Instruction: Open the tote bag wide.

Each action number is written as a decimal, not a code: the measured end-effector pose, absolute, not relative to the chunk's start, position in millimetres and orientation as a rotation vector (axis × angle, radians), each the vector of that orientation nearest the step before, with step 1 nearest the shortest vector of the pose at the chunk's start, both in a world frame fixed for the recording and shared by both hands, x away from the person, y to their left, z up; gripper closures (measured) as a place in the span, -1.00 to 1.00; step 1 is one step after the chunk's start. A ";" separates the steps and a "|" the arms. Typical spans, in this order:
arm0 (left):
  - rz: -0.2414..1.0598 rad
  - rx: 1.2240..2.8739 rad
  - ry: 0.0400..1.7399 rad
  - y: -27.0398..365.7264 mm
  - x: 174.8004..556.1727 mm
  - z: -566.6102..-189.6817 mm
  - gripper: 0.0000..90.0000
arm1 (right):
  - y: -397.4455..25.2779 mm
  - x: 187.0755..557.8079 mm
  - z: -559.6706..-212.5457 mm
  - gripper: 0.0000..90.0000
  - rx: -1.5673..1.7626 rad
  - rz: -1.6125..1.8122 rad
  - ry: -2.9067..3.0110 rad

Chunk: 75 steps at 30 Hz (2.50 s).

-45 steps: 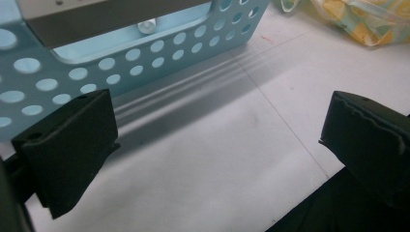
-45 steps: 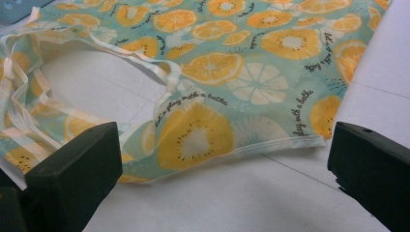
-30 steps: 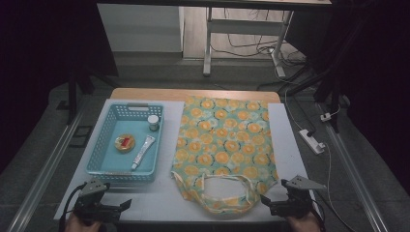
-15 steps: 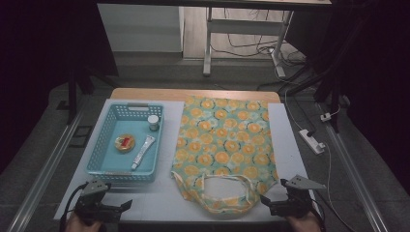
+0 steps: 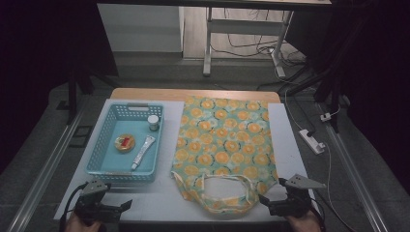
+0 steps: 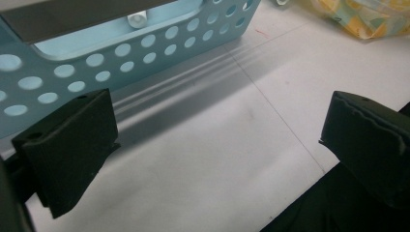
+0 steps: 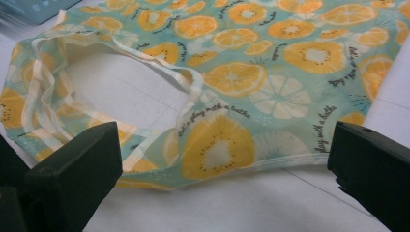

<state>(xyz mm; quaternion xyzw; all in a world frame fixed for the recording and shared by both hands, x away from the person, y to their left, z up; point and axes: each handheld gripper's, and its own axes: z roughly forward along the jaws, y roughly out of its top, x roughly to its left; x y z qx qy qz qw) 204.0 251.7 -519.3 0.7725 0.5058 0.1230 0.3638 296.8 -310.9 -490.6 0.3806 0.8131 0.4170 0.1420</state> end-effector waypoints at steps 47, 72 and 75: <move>0.308 1.979 1.321 252.6 204.6 -519.6 -1.00 | -248.3 300.3 -483.0 -1.00 0.839 1.219 2.548; 0.304 1.982 1.329 252.2 205.3 -520.0 -1.00 | -176.9 277.7 -495.6 -1.00 0.543 1.139 2.810; 0.304 1.981 1.330 252.2 205.3 -520.0 -1.00 | -171.2 273.4 -493.6 -0.86 0.497 1.157 2.811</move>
